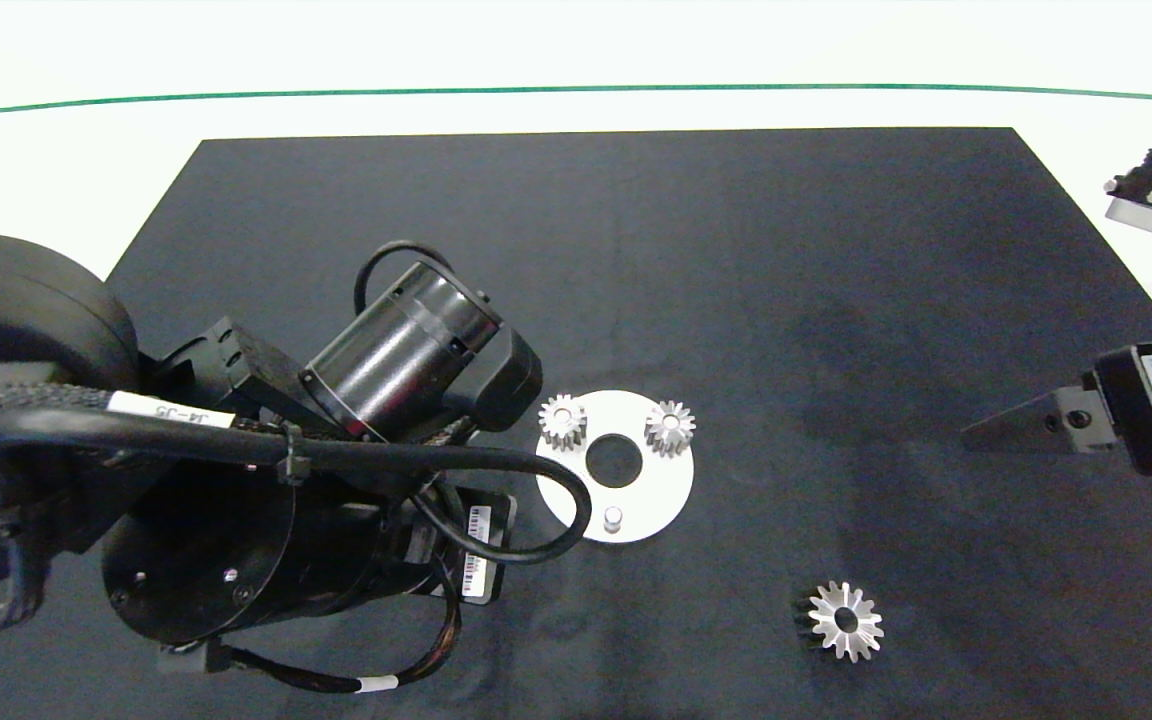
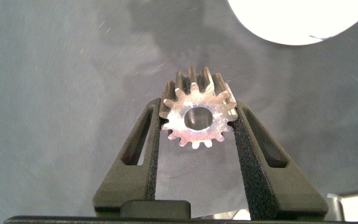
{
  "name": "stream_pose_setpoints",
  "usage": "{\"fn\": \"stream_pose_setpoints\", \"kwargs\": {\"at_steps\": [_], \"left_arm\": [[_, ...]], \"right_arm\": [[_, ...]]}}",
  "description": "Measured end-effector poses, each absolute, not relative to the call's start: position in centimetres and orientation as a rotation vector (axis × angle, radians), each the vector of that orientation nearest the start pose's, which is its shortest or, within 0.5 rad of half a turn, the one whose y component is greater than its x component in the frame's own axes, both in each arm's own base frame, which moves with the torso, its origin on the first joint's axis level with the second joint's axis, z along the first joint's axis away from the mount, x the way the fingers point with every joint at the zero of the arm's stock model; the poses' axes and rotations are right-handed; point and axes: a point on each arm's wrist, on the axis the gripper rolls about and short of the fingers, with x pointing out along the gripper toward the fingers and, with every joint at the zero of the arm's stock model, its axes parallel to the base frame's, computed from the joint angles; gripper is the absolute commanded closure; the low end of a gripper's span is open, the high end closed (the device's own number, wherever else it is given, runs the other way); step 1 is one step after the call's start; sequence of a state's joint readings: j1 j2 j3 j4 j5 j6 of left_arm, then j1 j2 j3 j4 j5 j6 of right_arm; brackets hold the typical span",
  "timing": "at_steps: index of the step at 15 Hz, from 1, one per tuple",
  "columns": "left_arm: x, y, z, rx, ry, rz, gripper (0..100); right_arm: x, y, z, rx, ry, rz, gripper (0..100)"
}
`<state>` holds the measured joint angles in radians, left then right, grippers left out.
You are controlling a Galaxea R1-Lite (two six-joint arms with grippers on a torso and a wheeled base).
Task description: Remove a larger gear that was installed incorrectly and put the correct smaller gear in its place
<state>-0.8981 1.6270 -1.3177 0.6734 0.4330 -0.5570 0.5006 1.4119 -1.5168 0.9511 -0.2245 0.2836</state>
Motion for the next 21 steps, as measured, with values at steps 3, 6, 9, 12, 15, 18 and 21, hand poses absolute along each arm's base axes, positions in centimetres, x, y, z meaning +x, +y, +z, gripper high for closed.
{"fn": "stream_pose_setpoints", "kwargs": {"at_steps": [3, 6, 9, 12, 15, 18, 21], "left_arm": [[17.1, -20.3, 24.2, 0.142, 0.824, -0.240, 87], [17.0, -20.7, 24.2, 0.201, 0.816, -0.274, 87], [17.1, -21.7, 24.3, 0.219, 0.809, -0.300, 87], [16.9, -23.3, 24.7, 0.223, 0.793, -0.337, 87], [16.6, -24.4, 25.0, 0.263, 0.818, -0.355, 87], [16.9, -25.6, 25.7, 0.274, 0.806, -0.376, 87], [17.6, -26.7, 25.3, 0.284, 0.807, -0.378, 87]], "right_arm": [[15.6, 8.5, 31.4, -0.044, 0.808, 0.165, 0], [15.4, 8.3, 31.5, -0.044, 0.803, 0.161, 0], [15.5, 7.4, 31.6, -0.050, 0.795, 0.124, 0], [16.0, 5.5, 31.6, -0.053, 0.792, 0.041, 0], [16.0, 4.2, 31.6, -0.064, 0.791, -0.008, 0], [15.7, 3.2, 31.7, -0.063, 0.785, -0.046, 0], [15.2, 2.9, 31.9, -0.060, 0.772, -0.054, 0]]}}
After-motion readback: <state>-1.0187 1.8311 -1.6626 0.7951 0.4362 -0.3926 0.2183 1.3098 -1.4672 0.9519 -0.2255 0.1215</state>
